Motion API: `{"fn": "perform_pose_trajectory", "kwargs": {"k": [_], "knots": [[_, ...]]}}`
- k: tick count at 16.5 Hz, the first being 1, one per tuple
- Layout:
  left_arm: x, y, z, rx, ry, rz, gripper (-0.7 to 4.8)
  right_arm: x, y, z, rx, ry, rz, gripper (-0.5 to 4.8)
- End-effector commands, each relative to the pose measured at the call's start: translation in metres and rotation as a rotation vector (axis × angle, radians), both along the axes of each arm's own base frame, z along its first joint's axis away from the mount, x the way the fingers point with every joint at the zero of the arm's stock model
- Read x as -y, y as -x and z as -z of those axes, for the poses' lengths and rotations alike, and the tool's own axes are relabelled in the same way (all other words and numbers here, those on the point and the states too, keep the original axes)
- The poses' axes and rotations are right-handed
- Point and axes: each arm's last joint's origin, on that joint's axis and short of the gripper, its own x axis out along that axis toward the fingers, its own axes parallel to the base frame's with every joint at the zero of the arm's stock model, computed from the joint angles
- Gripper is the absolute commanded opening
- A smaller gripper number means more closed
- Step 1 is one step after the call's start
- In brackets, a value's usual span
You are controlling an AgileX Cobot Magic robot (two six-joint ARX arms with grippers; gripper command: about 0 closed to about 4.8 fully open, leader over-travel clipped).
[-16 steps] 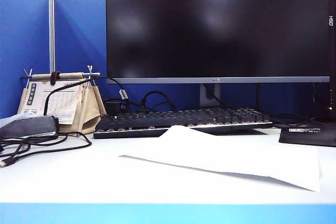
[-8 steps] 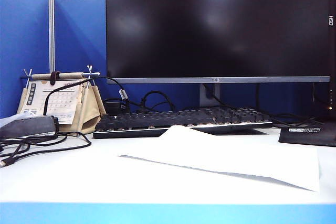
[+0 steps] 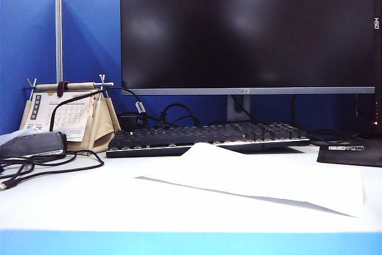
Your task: Put a wrinkled paper upside down.
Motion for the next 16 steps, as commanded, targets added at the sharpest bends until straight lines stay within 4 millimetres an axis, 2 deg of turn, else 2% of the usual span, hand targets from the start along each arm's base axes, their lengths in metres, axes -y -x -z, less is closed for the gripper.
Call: {"fn": "perform_pose_trajectory", "kwargs": {"k": [1,4,7,10,12,14,16], "knots": [[-0.0001,-0.001,0.002,0.018,-0.013,-0.018,0.3,-0.0015,-0.0027,0.0097,-0.007,-0.056,0.022,-0.06],[-0.0012,-0.0016,0.0015,0.067,-0.132,-0.03,0.3,0.0017,-0.0032,0.0091,0.023,-0.019,0.129,-0.06],[0.0007,-0.0008,0.0017,0.06,-0.114,0.039,0.3,0.0039,-0.0032,0.0087,0.038,0.001,0.2,-0.06],[0.0007,-0.0008,0.0017,0.06,-0.114,0.039,0.3,0.0036,-0.0031,0.0088,0.036,0.0,0.193,-0.06],[0.0007,-0.0008,0.0017,0.06,-0.114,0.039,0.3,0.0014,-0.0031,0.0092,0.019,-0.021,0.118,-0.06],[0.0007,-0.0008,0.0017,0.06,-0.114,0.039,0.3,-0.0034,-0.0023,0.0099,-0.016,-0.064,-0.04,-0.06],[0.0007,-0.0008,0.0017,0.06,-0.114,0.039,0.3,-0.0052,-0.0018,0.0101,-0.029,-0.081,-0.101,-0.06]]}}
